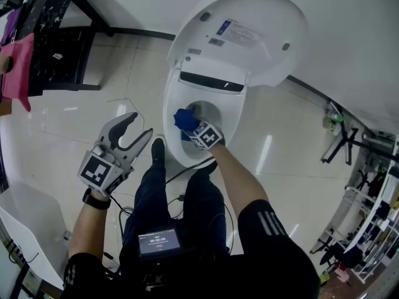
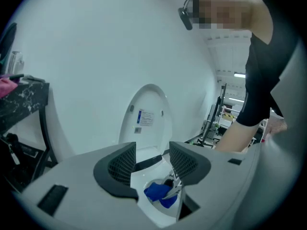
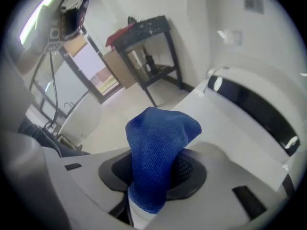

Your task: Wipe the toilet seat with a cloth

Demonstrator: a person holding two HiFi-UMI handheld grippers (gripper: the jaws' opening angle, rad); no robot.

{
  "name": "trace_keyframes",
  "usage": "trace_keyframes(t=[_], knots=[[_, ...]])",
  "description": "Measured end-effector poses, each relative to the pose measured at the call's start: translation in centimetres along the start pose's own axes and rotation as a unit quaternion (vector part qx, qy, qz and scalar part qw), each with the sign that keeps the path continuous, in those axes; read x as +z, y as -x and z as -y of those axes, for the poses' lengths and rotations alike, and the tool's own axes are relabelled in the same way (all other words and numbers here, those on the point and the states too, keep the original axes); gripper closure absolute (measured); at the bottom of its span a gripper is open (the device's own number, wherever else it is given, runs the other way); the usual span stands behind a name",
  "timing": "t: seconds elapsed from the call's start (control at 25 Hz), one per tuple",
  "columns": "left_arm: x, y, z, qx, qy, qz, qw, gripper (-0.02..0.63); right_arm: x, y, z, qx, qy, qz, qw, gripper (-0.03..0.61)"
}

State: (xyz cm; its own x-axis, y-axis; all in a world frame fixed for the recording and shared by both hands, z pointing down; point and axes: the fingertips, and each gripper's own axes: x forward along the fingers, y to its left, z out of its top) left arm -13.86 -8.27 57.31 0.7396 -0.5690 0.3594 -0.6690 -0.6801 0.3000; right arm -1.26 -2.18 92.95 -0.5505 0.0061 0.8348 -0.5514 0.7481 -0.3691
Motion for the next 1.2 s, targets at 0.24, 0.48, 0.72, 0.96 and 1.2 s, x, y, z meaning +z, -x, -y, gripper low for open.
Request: trace_keyframes(t=[0.24, 0.48, 0.72, 0.96, 1.2], knots=[[7.3, 0.5, 2.1, -0.008, -0.040, 0.043, 0.9982, 0.391, 8.6, 13.0, 1.0, -0.035, -0.028, 0.131, 0.990, 0.411], [13.6, 1.4, 4.4, -0.018, -0.075, 0.073, 0.9944, 0.391, 16.0, 27.1, -1.2, -0.056, -0.024, 0.250, 0.966, 0.411], [18.2, 2.8, 7.3, -0.029, -0.102, 0.089, 0.9903, 0.391, 19.9, 39.6, -5.0, -0.084, -0.008, 0.345, 0.935, 0.411], [21.9, 3.7, 10.1, -0.041, -0.130, 0.105, 0.9851, 0.391, 20.4, 48.9, -8.5, -0.121, 0.021, 0.396, 0.910, 0.411], [24.1, 3.7, 13.0, -0.055, -0.133, 0.116, 0.9829, 0.391, 18.5, 55.2, -10.5, -0.158, 0.025, 0.431, 0.888, 0.413]])
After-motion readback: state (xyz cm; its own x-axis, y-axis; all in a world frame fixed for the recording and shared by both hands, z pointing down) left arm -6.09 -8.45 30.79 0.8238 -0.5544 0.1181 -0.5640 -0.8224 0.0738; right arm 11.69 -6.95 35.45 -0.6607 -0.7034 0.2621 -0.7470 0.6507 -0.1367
